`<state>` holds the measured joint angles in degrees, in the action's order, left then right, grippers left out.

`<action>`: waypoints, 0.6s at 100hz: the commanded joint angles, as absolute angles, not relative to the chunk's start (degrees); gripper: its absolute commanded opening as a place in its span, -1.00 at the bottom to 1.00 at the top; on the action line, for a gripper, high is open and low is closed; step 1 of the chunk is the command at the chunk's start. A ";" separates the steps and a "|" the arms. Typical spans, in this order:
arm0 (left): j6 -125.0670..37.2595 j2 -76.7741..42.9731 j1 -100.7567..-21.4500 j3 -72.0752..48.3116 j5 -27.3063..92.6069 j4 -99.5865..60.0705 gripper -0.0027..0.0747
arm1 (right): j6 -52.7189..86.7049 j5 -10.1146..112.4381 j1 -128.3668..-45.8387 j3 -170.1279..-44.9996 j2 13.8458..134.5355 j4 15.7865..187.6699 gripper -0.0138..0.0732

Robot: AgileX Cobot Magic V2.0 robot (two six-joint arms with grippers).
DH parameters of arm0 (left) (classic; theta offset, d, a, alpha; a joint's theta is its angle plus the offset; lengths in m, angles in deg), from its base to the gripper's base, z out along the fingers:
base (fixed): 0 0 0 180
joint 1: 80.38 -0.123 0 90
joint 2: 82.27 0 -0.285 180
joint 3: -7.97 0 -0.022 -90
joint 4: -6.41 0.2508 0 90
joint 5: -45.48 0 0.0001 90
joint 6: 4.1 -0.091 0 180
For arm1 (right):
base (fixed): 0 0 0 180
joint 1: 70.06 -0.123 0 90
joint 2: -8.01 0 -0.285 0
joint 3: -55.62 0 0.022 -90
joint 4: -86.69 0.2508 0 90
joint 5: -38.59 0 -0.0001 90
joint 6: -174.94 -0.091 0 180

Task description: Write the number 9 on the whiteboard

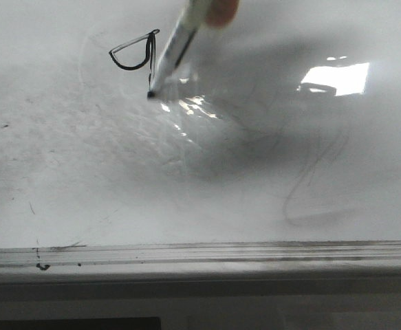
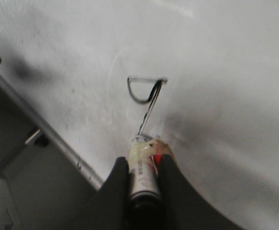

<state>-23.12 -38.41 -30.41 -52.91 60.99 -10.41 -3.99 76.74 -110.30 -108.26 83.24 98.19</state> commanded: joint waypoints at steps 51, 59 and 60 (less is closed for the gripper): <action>-22.77 -23.07 -19.44 -50.37 68.42 -3.62 -0.06 | -5.68 74.90 -119.52 -109.53 82.95 98.63 -0.83; -22.77 -20.28 -18.40 -50.37 71.50 -3.62 -0.06 | -6.06 75.01 -120.43 -109.53 83.10 99.09 -0.83; -22.77 -19.86 -18.20 -50.37 72.09 -3.62 -0.06 | -6.06 75.01 -120.46 -109.53 83.10 99.21 -0.83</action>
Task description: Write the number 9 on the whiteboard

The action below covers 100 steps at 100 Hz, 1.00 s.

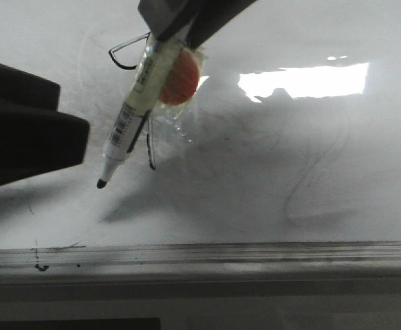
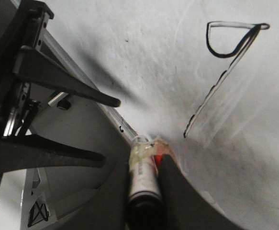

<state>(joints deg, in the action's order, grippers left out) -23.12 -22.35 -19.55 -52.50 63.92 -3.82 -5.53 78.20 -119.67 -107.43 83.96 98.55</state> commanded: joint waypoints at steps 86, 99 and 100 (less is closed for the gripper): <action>-19.06 -17.05 -17.34 -50.37 73.28 -11.81 -0.98 | -6.06 72.38 -121.56 -109.53 83.10 101.52 0.11; -19.07 -18.62 -17.34 -50.37 73.15 -26.78 -0.98 | -6.06 70.90 -121.56 -109.53 83.10 101.52 0.29; -19.07 -18.74 -17.34 -50.37 73.28 -27.77 -0.98 | -6.06 70.90 -121.56 -109.53 83.10 101.52 0.28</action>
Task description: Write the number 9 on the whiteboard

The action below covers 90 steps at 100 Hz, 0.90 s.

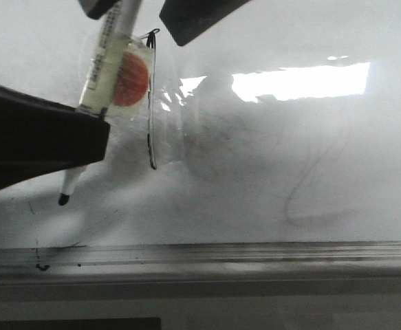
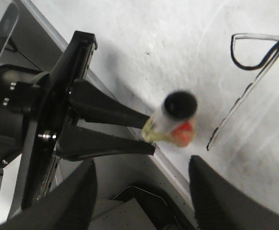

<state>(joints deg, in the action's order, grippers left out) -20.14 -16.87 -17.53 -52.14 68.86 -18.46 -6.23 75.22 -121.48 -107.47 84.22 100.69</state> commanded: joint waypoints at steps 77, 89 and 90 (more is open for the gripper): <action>-23.62 -20.68 -17.45 -50.37 69.51 -55.29 -0.98 | -6.06 70.90 -121.56 -109.53 83.10 101.52 0.28; -24.03 -20.68 -17.45 -50.37 69.52 -55.14 -0.98 | -6.06 71.54 -121.56 -109.53 83.10 101.73 0.28; -24.03 -20.68 -17.45 -50.37 69.52 -55.14 -0.98 | -6.06 71.54 -121.56 -109.53 83.10 101.73 0.28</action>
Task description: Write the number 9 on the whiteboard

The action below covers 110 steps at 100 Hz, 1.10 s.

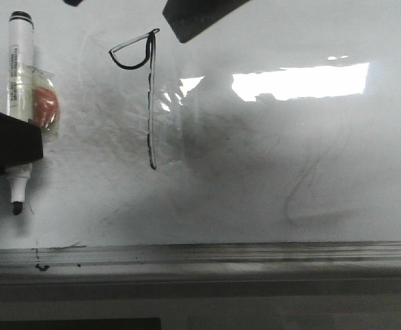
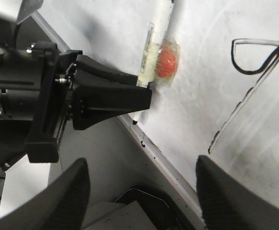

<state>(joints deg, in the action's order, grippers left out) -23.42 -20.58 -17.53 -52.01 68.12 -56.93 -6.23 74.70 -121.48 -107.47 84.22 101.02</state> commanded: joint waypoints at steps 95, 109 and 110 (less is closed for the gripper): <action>-38.82 -47.35 -17.45 -51.59 67.34 -54.50 -0.98 | -6.06 55.74 -121.56 -93.39 60.97 89.96 -0.83; -40.03 -55.00 -17.45 -54.75 63.90 -54.50 -0.98 | -5.86 48.26 -121.56 -83.14 49.81 86.06 -0.83; -40.29 -55.68 -17.45 -54.97 63.90 -54.50 -0.98 | -5.86 48.03 -121.56 -82.15 49.21 85.72 -0.83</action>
